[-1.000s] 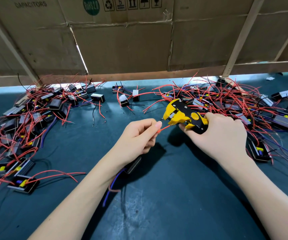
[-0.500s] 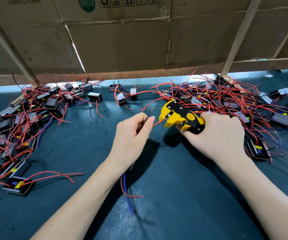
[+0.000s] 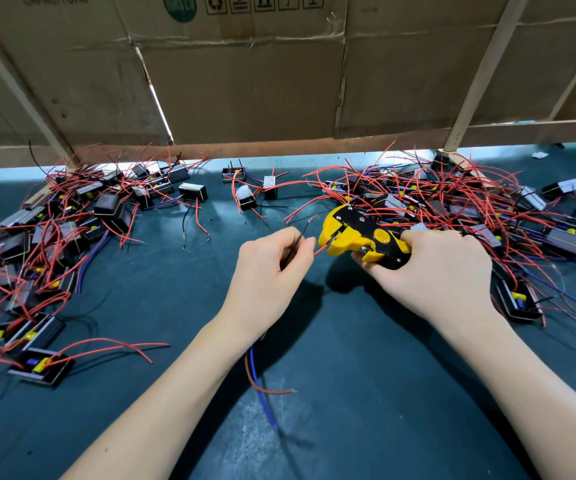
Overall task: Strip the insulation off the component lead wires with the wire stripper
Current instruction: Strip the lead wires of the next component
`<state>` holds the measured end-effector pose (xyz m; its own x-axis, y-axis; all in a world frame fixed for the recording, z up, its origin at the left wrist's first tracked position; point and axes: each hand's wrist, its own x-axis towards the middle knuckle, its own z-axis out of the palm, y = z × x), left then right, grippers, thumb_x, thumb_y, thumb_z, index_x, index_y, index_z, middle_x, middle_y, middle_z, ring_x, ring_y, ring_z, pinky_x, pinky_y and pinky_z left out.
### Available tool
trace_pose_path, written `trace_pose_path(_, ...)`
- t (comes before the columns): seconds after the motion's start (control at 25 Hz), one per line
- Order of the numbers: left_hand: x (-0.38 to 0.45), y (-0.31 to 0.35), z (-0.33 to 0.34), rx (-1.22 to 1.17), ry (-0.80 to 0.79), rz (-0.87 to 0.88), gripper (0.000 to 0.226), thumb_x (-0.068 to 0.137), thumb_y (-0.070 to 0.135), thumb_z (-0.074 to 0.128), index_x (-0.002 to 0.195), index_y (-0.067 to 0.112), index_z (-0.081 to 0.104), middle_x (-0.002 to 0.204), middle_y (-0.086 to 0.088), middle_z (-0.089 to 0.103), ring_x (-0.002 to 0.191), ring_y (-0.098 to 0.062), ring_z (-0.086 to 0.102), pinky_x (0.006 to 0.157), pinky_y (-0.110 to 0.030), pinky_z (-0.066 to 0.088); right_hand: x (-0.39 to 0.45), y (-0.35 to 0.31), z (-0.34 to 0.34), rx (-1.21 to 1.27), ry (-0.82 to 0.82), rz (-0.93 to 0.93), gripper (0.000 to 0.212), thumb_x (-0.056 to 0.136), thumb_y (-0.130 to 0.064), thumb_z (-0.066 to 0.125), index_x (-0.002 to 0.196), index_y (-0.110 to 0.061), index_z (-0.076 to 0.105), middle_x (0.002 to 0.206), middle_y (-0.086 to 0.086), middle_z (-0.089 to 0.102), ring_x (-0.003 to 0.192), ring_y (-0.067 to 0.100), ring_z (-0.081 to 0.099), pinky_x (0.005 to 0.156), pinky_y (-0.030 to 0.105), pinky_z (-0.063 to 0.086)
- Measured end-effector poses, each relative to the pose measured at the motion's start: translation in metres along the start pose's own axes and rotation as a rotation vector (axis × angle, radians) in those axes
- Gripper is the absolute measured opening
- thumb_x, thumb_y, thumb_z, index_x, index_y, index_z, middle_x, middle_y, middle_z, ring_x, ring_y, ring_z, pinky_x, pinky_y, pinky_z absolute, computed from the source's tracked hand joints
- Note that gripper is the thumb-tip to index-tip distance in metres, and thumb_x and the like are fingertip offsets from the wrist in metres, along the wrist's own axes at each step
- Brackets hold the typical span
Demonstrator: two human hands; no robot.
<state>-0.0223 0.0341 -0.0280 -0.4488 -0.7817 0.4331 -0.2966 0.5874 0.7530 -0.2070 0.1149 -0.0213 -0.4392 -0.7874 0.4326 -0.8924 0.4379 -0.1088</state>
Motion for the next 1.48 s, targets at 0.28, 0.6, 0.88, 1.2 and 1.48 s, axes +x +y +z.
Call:
trace_pose_path(0.28, 0.001, 0.002, -0.002, -0.005, -0.022, 0.021, 0.039, 0.096, 0.018, 0.06, 0.061, 0.014, 0.041, 0.051, 0.006, 0.027, 0.052, -0.01, 0.024, 0.049, -0.017, 0.021, 0.002, 0.003, 0.0, -0.015, -0.079, 0.028, 0.062, 0.07, -0.081, 0.053, 0.062, -0.019, 0.061, 0.06, -0.002, 0.054, 0.07, 0.028, 0.058, 0.055, 0.026, 0.032)
trace_pose_path(0.6, 0.002, -0.001, -0.008, 0.021, -0.069, 0.053, 0.034, 0.095, 0.02, 0.063, 0.065, 0.01, 0.051, 0.05, 0.007, 0.032, 0.052, -0.01, 0.027, 0.05, -0.017, 0.023, 0.001, 0.0, 0.002, -0.019, -0.035, 0.003, 0.062, 0.072, -0.078, 0.054, 0.059, -0.017, 0.053, 0.058, -0.002, 0.051, 0.065, 0.028, 0.055, 0.057, 0.028, 0.029)
trace_pose_path(0.88, 0.002, -0.001, -0.008, 0.044, -0.078, 0.063, 0.033, 0.092, 0.017, 0.065, 0.063, 0.008, 0.053, 0.048, 0.008, 0.034, 0.05, -0.01, 0.028, 0.05, -0.015, 0.024, 0.001, 0.002, 0.004, -0.036, -0.041, -0.013, 0.063, 0.07, -0.08, 0.054, 0.058, -0.018, 0.052, 0.058, -0.003, 0.051, 0.067, 0.027, 0.058, 0.055, 0.027, 0.029)
trace_pose_path(1.2, 0.005, 0.002, -0.021, 0.06, -0.15, -0.009, 0.041, 0.082, 0.058, 0.064, 0.073, 0.019, 0.055, 0.057, 0.003, 0.049, 0.054, -0.01, 0.039, 0.056, -0.028, 0.036, 0.002, 0.004, 0.0, 0.019, 0.037, -0.04, 0.055, 0.074, -0.072, 0.058, 0.066, -0.018, 0.05, 0.07, 0.002, 0.059, 0.076, 0.031, 0.062, 0.066, 0.035, 0.034)
trace_pose_path(1.48, 0.014, -0.014, -0.045, 0.411, -0.48, -0.158, 0.034, 0.082, 0.042, 0.072, 0.065, 0.017, 0.056, 0.044, 0.007, 0.05, 0.041, -0.007, 0.038, 0.052, -0.025, 0.034, 0.003, 0.014, -0.011, 0.372, 0.028, 0.13, 0.057, 0.073, -0.071, 0.061, 0.061, -0.016, 0.054, 0.052, -0.003, 0.052, 0.06, 0.023, 0.053, 0.054, 0.032, 0.037)
